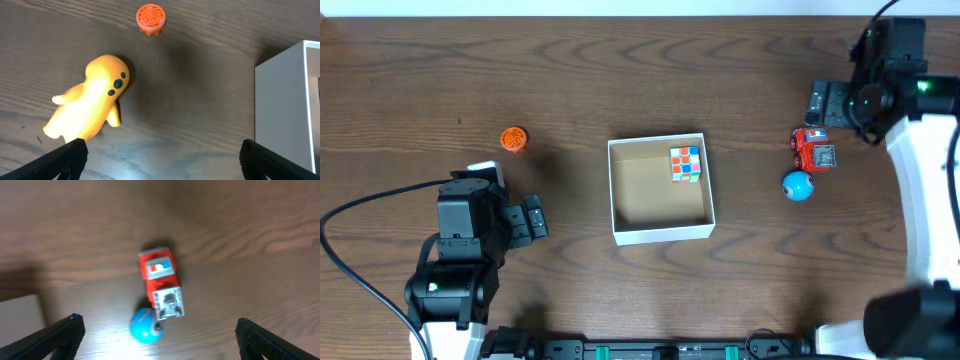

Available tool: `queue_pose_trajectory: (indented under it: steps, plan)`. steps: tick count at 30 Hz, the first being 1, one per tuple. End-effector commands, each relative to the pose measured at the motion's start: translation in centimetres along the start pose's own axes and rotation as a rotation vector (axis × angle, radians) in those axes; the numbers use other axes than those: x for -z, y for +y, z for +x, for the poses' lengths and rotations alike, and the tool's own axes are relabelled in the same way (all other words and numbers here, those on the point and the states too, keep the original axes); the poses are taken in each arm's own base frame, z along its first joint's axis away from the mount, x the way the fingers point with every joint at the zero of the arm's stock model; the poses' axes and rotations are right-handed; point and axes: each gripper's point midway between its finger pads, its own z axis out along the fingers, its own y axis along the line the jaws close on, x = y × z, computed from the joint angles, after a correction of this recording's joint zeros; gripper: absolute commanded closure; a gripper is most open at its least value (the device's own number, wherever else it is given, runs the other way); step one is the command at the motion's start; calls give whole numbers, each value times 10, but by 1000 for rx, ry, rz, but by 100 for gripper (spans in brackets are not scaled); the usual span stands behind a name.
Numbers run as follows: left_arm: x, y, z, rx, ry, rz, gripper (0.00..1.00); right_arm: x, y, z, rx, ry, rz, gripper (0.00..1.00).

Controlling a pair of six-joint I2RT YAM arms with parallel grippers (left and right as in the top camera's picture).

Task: Pack container
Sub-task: 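Move the right gripper to the red toy truck and grasp it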

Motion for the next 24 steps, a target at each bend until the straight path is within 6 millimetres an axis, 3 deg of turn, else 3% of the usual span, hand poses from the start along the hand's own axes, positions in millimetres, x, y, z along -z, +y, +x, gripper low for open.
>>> queue_pose_trajectory:
  steps: [1, 6, 10, 20, 24]
  plan:
    - [4, -1, -8, -6, -21, -2, 2, -35, -7, 4, 37, 80, 1, 1]
    - [4, -1, -8, -6, -23, -1, 2, -88, -6, 10, 101, 165, -2, 1]
    - [4, -1, -9, -7, -26, -1, 2, -113, -5, 17, 103, 208, 2, 1]
    - [4, -1, -10, -6, -32, 0, 2, -165, -4, 44, 129, 335, 3, 1]
    - [4, -1, -10, -6, -33, 0, 2, -176, -4, 53, 131, 370, 4, 1]
